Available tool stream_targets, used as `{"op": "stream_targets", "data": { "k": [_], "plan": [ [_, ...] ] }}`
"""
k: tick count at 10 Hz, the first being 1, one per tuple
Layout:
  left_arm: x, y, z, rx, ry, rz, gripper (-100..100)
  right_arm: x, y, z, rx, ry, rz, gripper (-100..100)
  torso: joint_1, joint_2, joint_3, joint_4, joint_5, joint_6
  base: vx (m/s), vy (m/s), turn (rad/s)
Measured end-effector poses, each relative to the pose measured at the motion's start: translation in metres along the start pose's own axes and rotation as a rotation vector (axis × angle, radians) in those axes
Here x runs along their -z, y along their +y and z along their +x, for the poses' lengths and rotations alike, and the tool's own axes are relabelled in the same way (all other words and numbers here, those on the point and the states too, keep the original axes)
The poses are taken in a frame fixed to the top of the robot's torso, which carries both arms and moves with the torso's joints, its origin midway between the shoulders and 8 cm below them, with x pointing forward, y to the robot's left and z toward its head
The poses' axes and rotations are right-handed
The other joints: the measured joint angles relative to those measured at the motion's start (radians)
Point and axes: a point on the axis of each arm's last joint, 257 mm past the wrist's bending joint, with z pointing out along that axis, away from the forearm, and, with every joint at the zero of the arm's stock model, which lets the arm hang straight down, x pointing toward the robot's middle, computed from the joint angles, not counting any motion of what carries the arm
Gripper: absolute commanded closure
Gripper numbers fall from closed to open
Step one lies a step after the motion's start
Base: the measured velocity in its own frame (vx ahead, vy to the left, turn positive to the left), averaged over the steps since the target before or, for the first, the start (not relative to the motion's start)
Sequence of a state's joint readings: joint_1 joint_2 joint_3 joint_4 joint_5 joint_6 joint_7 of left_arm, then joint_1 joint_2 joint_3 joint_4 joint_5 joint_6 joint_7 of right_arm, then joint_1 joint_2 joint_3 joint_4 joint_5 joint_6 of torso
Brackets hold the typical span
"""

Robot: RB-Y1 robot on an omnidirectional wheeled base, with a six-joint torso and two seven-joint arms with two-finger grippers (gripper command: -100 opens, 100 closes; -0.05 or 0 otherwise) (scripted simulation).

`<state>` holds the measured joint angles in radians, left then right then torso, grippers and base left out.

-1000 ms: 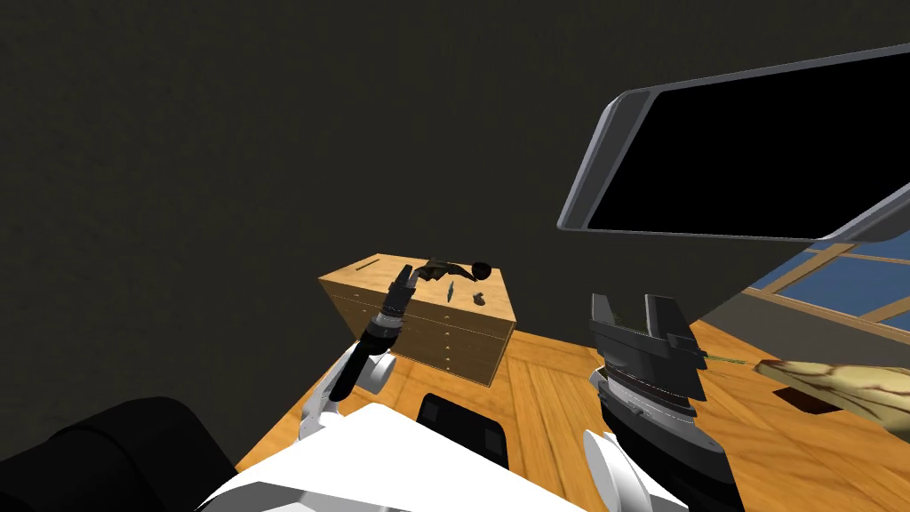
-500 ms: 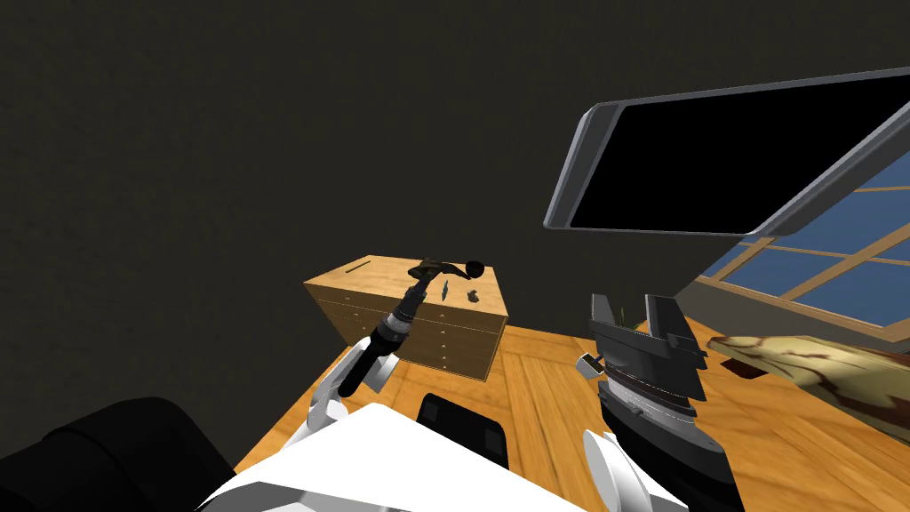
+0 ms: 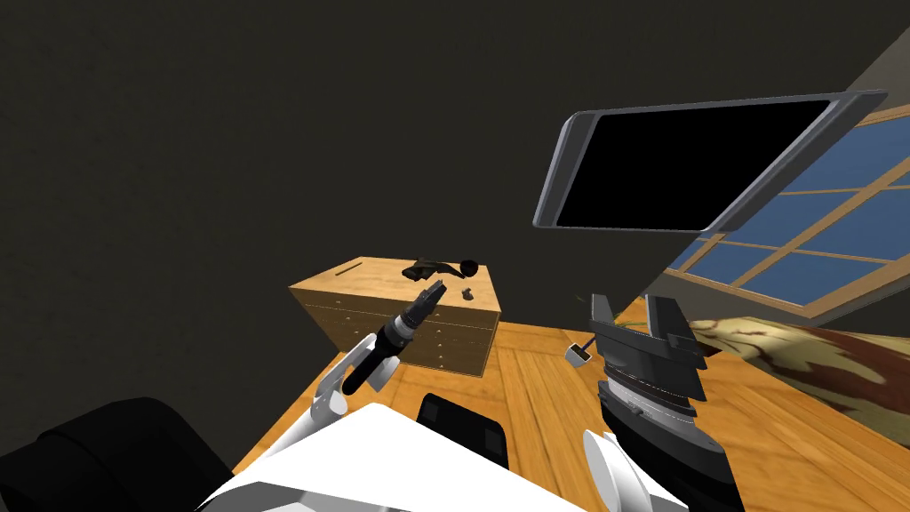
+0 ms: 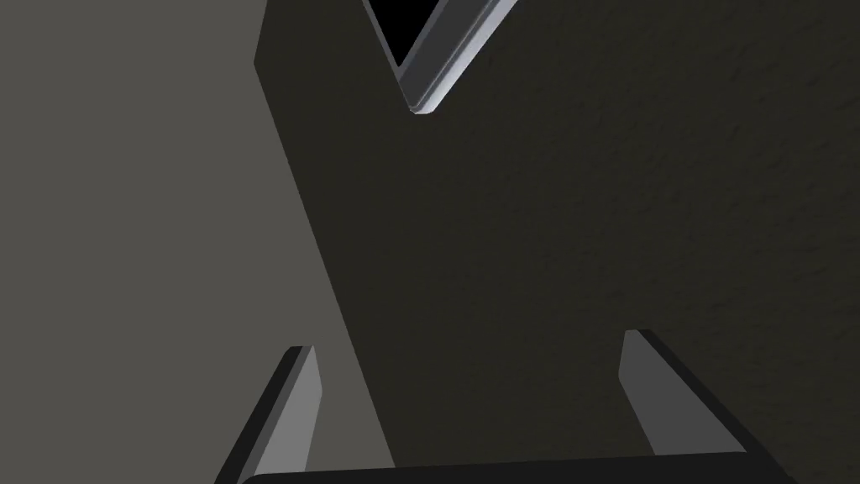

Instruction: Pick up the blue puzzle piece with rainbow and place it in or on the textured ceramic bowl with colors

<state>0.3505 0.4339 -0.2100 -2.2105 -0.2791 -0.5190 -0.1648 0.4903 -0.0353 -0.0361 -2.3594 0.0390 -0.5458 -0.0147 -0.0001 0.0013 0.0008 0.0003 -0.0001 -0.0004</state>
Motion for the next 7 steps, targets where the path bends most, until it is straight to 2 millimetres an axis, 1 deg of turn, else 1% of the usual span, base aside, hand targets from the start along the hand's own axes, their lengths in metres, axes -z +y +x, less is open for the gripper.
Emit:
{"op": "stream_targets", "data": {
  "k": [1,2,5,6,7],
  "plan": [
    [0.002,-0.004,0.016,-0.024,0.047,0.019,-100,0.0,0.0,0.0,0.0,0.0,0.0,0,0.0,0.0,0.0,0.0,0.0,0.0,-0.02,-0.008,-0.09],
    [0.002,-0.007,0.024,-0.047,0.079,0.034,-100,0.0,0.0,0.0,0.0,0.0,0.0,0,0.0,0.0,0.0,0.0,0.0,0.0,-0.019,-0.014,-0.154],
    [0.005,-0.013,0.057,-0.126,0.206,0.091,-100,0.0,0.0,0.0,0.0,0.0,0.0,0,0.0,0.0,0.0,0.0,0.0,0.0,-0.018,-0.011,-0.124],
    [0.007,-0.014,0.065,-0.151,0.242,0.105,-100,0.0,0.0,0.0,0.0,0.0,0.0,0,0.0,0.0,0.0,0.0,0.0,0.0,-0.021,-0.016,-0.137],
    [0.014,-0.017,0.078,-0.18,0.291,0.126,-100,0.0,0.0,0.0,0.0,0.0,0.0,0,0.0,0.0,0.0,0.0,0.0,0.0,-0.018,-0.012,-0.107]
  ]
}}
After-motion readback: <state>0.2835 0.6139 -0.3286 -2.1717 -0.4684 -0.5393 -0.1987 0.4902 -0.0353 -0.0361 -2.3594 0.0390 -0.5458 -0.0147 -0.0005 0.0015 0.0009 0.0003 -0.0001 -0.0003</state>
